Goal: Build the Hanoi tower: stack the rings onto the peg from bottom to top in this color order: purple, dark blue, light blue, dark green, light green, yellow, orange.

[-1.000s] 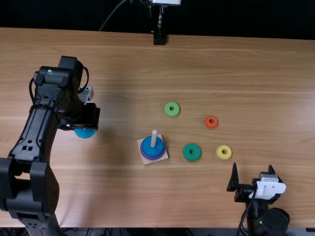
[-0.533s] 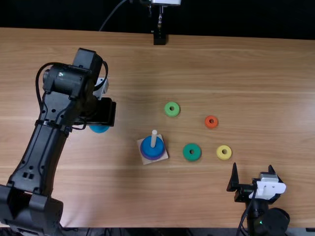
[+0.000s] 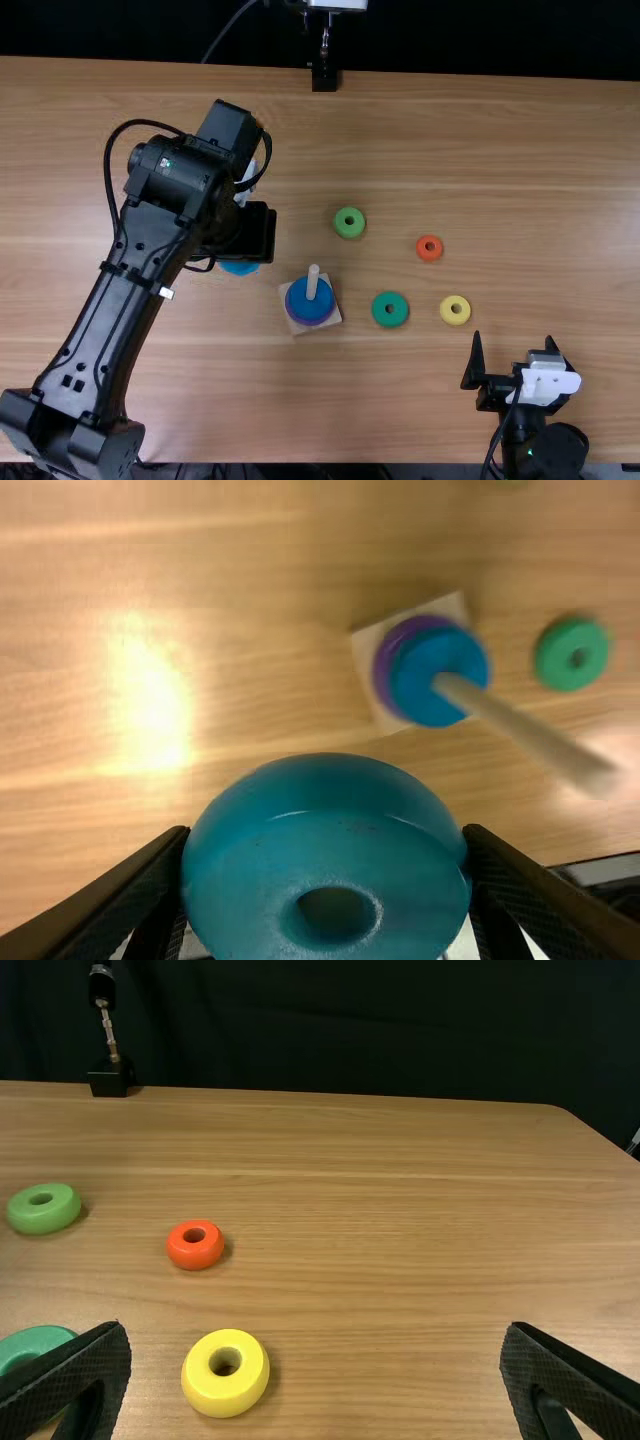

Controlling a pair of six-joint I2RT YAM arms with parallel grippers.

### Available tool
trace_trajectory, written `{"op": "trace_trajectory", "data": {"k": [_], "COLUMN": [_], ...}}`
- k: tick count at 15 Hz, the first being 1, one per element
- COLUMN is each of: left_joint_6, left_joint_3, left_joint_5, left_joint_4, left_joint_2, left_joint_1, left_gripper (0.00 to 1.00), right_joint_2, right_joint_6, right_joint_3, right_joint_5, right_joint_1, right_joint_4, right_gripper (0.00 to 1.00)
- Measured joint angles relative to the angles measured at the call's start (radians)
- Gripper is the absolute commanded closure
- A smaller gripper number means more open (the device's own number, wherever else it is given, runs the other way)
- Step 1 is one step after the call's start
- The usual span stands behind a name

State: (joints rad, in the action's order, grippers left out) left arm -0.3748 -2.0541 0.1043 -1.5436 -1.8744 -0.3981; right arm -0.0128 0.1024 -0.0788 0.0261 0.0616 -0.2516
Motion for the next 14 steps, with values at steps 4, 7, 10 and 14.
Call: {"op": "trace_trajectory", "data": {"k": [4,7,10,14], "left_joint_6": [-0.071,-0.111,-0.128,-0.127], "left_joint_3": [-0.015,-0.015,-0.015,-0.008], "left_joint_5": [-0.003,-0.008,-0.049,-0.056], "left_joint_4": [0.01,0.012,0.028,0.184], "left_joint_2": [0.0,-0.002,-0.01,-0.023], "left_joint_1": [-0.079,-0.122,-0.156,-0.192], "left_gripper": [1.0,1.0,1.0,1.0], "right_joint_2": [0.0,0.0,0.0,0.0], "right_joint_6": [0.0,0.0,0.0,0.0], "right_joint_3": [0.0,0.0,0.0,0.0], "right_joint_5": [0.0,0.0,0.0,0.0], "right_joint_1": [0.0,0.0,0.0,0.0], "right_joint_4": [0.001,0.001,0.0,0.0], "right_gripper": [0.0,0.0,0.0,0.0]}}
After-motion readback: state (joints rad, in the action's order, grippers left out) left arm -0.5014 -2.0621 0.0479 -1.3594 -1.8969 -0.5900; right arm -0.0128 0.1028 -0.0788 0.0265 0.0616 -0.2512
